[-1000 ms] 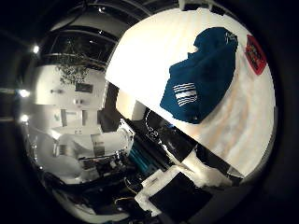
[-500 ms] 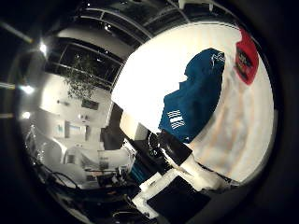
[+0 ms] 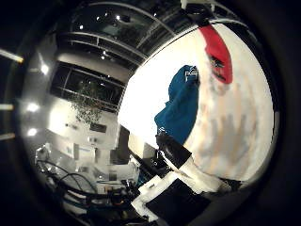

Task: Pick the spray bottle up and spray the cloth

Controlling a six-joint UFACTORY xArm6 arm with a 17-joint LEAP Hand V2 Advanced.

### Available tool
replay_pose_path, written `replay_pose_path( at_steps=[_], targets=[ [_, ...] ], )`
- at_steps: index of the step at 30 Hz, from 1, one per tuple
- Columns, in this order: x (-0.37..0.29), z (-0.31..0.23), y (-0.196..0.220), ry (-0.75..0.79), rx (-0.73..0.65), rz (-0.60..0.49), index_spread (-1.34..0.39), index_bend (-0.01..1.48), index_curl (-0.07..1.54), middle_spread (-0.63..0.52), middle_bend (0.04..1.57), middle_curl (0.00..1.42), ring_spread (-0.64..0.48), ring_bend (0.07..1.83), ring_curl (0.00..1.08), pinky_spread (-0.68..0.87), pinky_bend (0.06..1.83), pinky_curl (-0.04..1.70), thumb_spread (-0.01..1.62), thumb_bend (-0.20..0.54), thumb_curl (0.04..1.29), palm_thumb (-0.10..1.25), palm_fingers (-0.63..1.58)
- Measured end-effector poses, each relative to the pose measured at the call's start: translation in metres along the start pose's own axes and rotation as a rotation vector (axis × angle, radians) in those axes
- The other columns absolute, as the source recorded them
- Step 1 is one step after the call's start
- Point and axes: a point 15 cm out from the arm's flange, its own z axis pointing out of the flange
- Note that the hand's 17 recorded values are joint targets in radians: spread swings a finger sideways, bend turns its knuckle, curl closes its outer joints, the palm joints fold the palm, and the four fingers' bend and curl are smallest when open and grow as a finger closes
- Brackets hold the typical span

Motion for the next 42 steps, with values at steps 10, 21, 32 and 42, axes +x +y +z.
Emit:
replay_pose_path(
  at_steps=[10,21,32,42],
  targets=[
    [0.041,0.015,0.018,-0.078,0.042,0.172,-0.13,0.15,0.26,0.18,0.2,0.33,0.21,0.39,0.27,0.38,0.36,0.32,1.06,-0.025,0.31,0.54,0.09],
    [0.073,0.032,0.009,-0.149,0.078,0.33,-0.11,0.15,0.27,0.18,0.2,0.33,0.21,0.4,0.27,0.38,0.37,0.32,1.06,-0.026,0.3,0.51,0.07],
    [0.094,0.051,-0.025,-0.226,0.156,0.392,-0.12,0.15,0.26,0.19,0.2,0.34,0.22,0.37,0.27,0.37,0.39,0.32,1.06,-0.028,0.3,0.49,0.03],
    [0.098,0.079,-0.043,-0.294,0.187,0.425,-0.14,0.14,0.24,0.2,0.18,0.32,0.23,0.35,0.26,0.37,0.42,0.33,0.97,-0.05,0.28,0.34,-0.05]
  ],
)
